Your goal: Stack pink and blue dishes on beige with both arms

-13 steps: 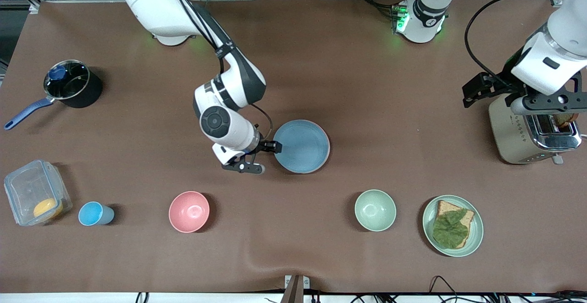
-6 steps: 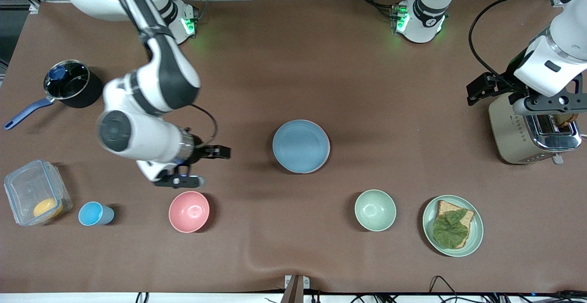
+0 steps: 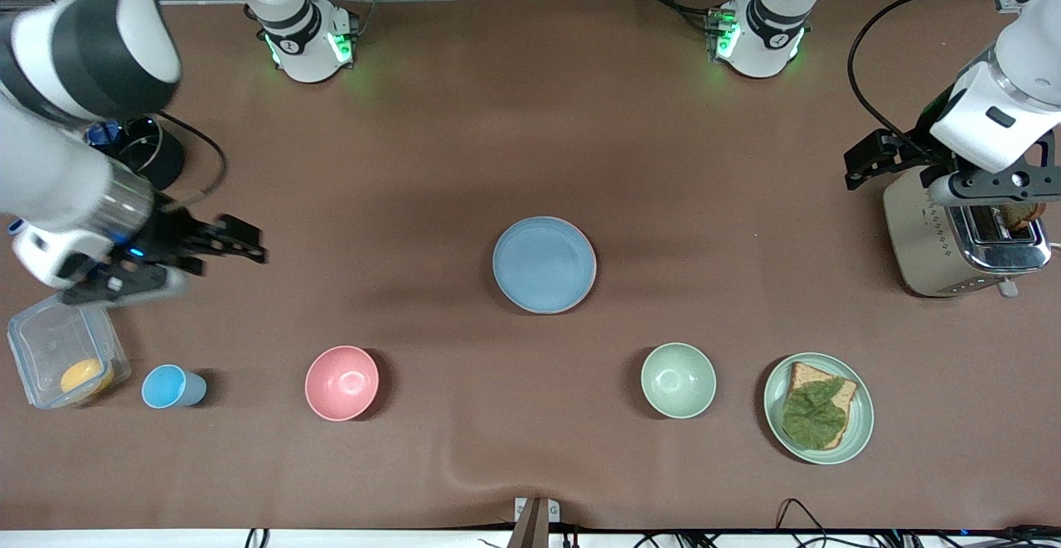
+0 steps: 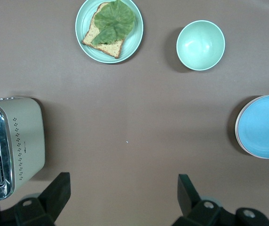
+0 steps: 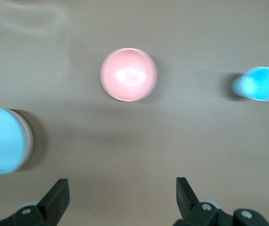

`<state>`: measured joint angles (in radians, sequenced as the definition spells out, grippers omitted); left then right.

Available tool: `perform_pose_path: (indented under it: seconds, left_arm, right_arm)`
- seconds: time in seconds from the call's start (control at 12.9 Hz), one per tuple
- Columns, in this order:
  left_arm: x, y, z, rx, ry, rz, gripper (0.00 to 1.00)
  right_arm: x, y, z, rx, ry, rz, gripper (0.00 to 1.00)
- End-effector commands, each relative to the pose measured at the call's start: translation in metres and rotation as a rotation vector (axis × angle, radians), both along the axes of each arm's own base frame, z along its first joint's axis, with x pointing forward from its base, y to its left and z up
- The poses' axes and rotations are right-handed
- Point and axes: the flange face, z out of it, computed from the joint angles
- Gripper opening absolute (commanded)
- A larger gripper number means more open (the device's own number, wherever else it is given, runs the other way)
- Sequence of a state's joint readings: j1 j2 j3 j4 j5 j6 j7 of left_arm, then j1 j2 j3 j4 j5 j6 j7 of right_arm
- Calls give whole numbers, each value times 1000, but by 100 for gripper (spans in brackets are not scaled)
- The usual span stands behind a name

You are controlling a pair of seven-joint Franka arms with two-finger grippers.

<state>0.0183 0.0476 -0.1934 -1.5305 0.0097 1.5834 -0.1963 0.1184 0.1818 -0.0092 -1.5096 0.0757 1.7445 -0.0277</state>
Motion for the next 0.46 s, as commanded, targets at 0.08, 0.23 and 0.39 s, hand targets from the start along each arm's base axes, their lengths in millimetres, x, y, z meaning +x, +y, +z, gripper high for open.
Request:
perform_pose_path:
  seconds: [0.08,0.23,0.39]
  left_arm:
    - [-7,5,9,19,-11,-9,100]
    - [-7,4,9,16,-11,-7,100]
    - [-7,4,8,13,-9,-7,100]
  right_arm:
    - [-52,-29,50,-131,-10,-13,100]
    - [-57,-51,78,-118,-13,-48,100]
    - [-61,-60,91,-111,-18,-64,100]
